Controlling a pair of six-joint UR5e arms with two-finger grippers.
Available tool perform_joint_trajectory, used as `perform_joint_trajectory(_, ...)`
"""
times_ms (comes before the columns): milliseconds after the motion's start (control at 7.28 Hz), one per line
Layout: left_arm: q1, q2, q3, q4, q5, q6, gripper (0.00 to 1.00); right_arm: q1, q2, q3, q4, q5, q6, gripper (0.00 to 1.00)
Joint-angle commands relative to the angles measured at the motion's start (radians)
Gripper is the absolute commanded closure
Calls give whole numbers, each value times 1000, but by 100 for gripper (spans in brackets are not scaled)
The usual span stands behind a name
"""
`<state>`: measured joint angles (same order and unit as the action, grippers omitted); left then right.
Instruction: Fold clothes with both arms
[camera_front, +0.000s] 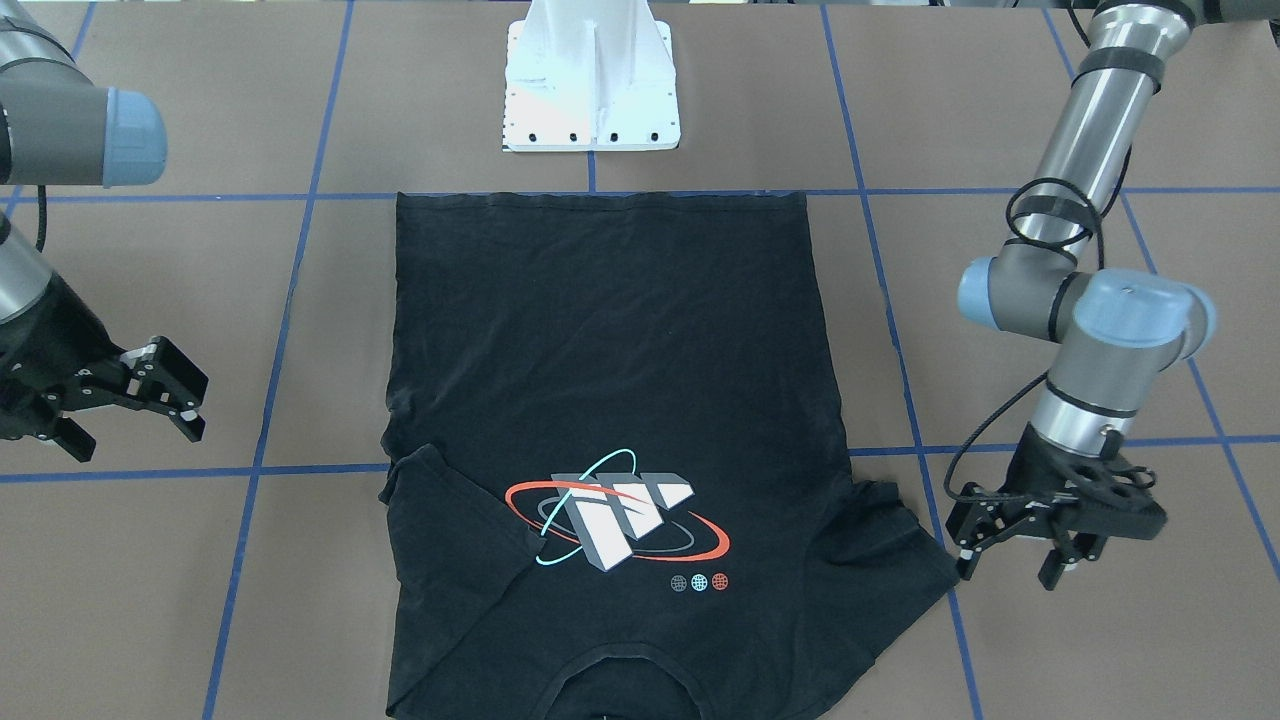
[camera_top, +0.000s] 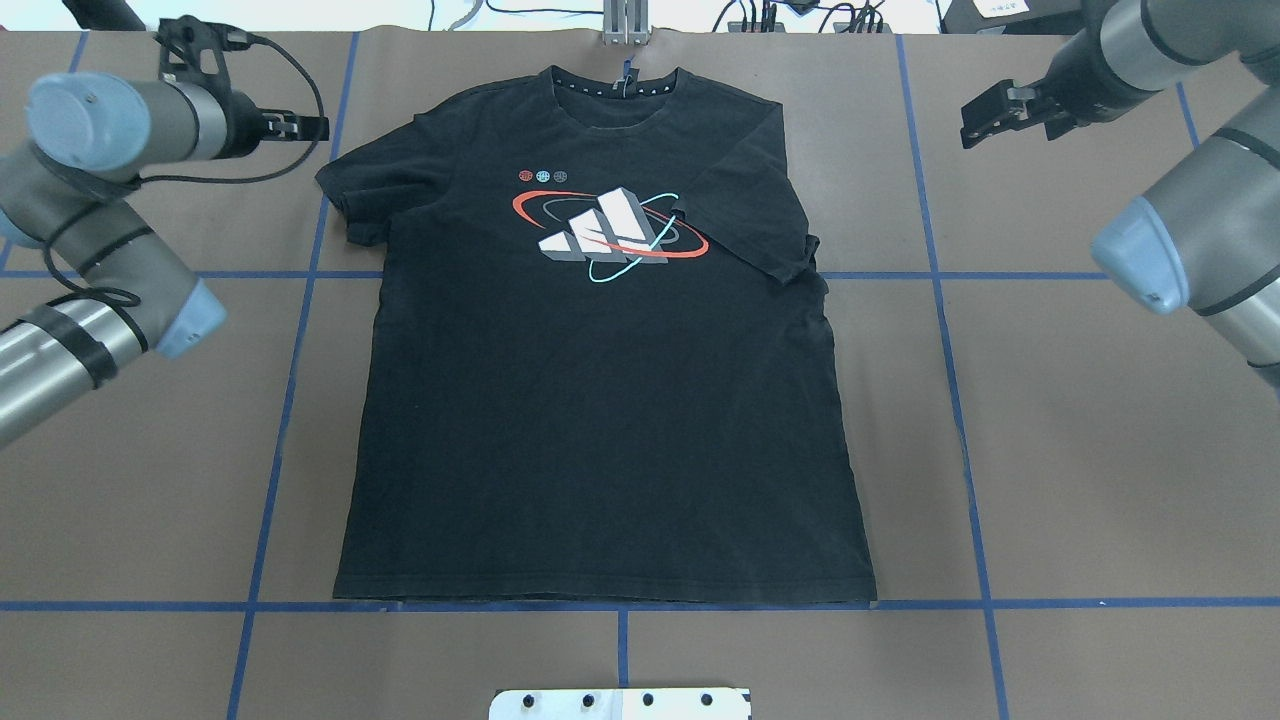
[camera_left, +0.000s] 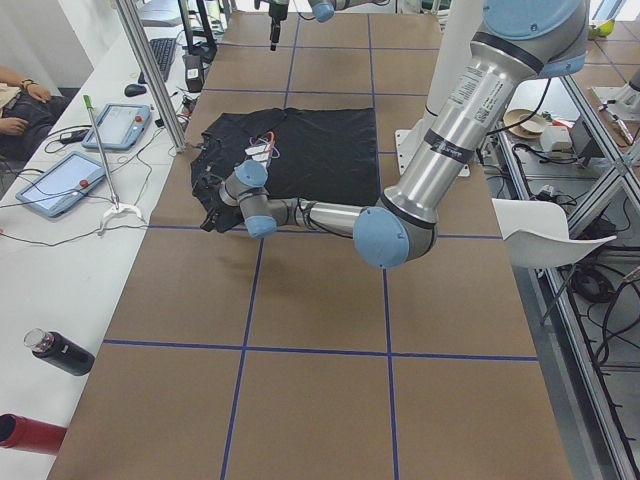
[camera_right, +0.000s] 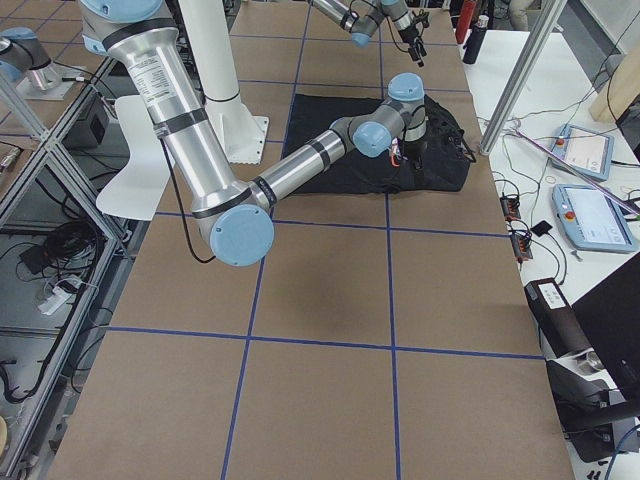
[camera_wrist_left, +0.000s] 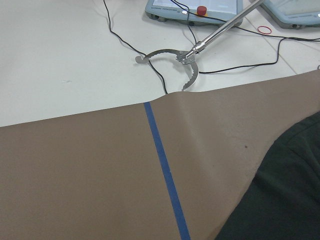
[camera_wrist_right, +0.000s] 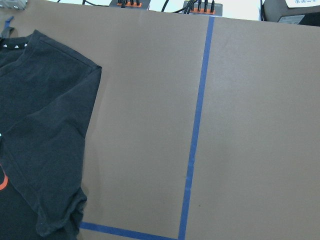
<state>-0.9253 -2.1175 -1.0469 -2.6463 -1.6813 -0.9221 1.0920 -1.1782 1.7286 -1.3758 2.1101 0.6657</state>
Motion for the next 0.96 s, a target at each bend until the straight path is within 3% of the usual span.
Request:
perform_joint_trajectory(0, 60, -9, 36, -6, 83, -81, 15, 9, -12, 2, 1, 7, -20, 0)
perform_joint_trajectory(412, 68, -7, 50, -6, 83, -81, 36, 9, -11, 0, 1, 4, -20, 0)
perform_joint_trajectory(824, 68, -13, 68, -6, 83, -83, 41, 8, -9, -4, 1, -2, -18, 0)
